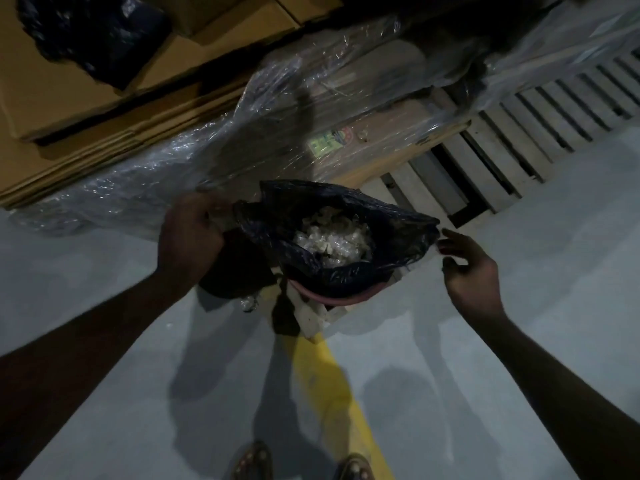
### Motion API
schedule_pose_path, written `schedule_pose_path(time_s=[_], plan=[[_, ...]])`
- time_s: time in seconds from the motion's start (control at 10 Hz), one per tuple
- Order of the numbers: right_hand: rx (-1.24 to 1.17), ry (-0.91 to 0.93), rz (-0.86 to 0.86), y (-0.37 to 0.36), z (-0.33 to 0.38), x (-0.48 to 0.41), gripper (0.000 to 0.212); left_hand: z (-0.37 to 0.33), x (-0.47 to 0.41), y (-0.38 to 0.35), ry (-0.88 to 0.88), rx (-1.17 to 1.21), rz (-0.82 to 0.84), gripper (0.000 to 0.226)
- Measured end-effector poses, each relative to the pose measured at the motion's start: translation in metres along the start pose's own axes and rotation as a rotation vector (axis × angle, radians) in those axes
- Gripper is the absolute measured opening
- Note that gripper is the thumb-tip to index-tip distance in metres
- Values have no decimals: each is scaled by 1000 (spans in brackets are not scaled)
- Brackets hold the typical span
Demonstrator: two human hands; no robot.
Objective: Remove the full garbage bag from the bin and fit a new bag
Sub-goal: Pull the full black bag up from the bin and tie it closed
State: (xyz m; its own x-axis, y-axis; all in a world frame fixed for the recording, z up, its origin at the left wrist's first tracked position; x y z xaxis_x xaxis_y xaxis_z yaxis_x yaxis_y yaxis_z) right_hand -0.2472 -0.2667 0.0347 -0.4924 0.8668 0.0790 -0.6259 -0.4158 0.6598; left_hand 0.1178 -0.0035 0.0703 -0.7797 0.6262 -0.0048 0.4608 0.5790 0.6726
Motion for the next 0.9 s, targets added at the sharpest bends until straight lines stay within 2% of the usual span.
schedule_pose_path(time_s=[0.1,0.2,0.3,0.4,0.5,0.6,0.7,0.8,0.9], plan=[[422,154,123,-11,-9,4,99,7,10,-22,-174,-234,268,48],[432,352,239,-33,2,-10,120,-3,15,-42,-216,-112,350,50],[316,326,265,-53,30,-29,132,-6,7,-50,-196,13,297,44],[420,356,232,-71,45,-32,116,-20,3,-70,-104,103,350,57],[492,355,253,-82,49,-36,54,-39,1,-113,33,-7,426,81],[472,326,147,-85,51,-36,24,-46,-4,-117,12,80,408,65],[414,284,102,-80,51,-33,17,-44,-14,-113,6,230,322,42],[249,146,60,-68,52,-35,13,-57,-20,-105,-32,323,221,22],[111,106,-3,-56,48,-40,25,-59,-29,-92,43,405,129,24]])
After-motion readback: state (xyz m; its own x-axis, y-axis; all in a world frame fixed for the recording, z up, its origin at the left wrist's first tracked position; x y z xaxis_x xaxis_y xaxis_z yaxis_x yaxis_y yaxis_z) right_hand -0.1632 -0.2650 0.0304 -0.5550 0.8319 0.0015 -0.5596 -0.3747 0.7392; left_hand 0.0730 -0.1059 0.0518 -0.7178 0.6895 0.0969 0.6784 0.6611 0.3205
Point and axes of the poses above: each hand's wrist, its own x-axis away from the middle knuckle, its own y-axis out of the back of the hand, z = x × y, the point moved 1 cm from there along -x, towards the middle knuckle, and after that the axes turned 3 degrees about x, right-handed, at the moved point
